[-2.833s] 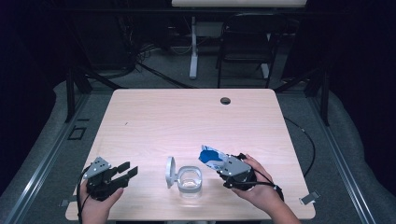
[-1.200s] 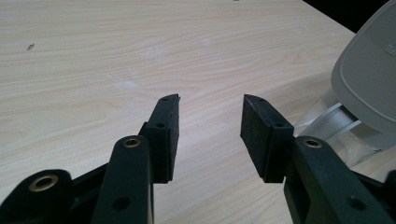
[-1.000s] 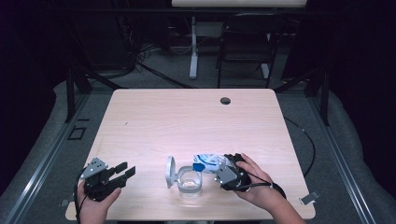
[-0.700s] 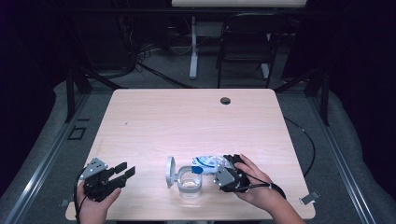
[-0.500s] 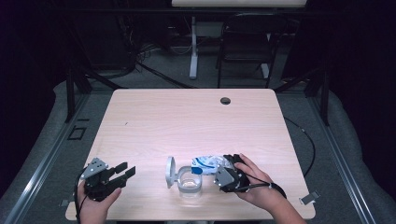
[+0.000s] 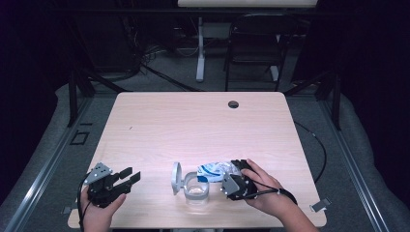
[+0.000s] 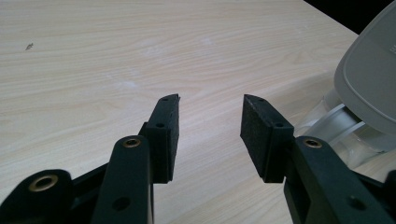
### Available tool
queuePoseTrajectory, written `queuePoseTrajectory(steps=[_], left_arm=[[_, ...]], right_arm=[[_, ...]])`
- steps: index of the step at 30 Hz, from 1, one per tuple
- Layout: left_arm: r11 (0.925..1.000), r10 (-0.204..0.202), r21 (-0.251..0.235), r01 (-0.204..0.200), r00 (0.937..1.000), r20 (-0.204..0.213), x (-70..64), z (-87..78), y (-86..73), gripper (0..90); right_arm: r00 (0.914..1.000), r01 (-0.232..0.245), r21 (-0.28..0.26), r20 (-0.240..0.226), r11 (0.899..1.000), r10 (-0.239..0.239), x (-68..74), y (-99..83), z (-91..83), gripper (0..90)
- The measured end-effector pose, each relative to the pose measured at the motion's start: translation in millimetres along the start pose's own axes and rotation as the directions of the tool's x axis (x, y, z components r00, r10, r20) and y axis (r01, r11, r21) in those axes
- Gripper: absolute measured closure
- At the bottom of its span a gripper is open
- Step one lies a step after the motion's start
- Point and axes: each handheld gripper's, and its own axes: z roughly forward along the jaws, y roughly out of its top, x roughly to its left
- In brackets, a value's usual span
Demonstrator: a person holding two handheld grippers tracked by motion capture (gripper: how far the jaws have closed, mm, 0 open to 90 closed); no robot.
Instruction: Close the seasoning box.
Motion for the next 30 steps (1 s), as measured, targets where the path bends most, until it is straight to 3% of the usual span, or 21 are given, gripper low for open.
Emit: queuePoseTrajectory(steps=[13,14,15,30], left_arm=[[1.0000,-0.003,0.008,0.003,1.0000,-0.007,2.7,0.5,-0.7,57.8],[1.0000,-0.003,0.005,0.003,1.0000,-0.005,2.3,0.3,-0.6,57.8],[1.0000,-0.003,0.005,0.003,1.0000,-0.005,2.3,0.3,-0.6,57.8],[1.0000,0.000,0.004,0.000,1.0000,-0.007,2.0,-0.7,-0.3,57.8]], right_arm=[[0.9986,0.052,0.031,0.004,0.998,-0.052,-0.7,2.6,-1.6,40.8],[0.9970,0.077,0.057,0.007,0.995,-0.078,-1.7,4.4,-4.2,40.8],[0.9979,0.065,0.027,0.005,0.998,-0.065,-0.7,3.3,-2.1,40.8],[0.9906,0.136,0.055,0.007,0.989,-0.137,-2.4,5.1,-4.2,40.8]])
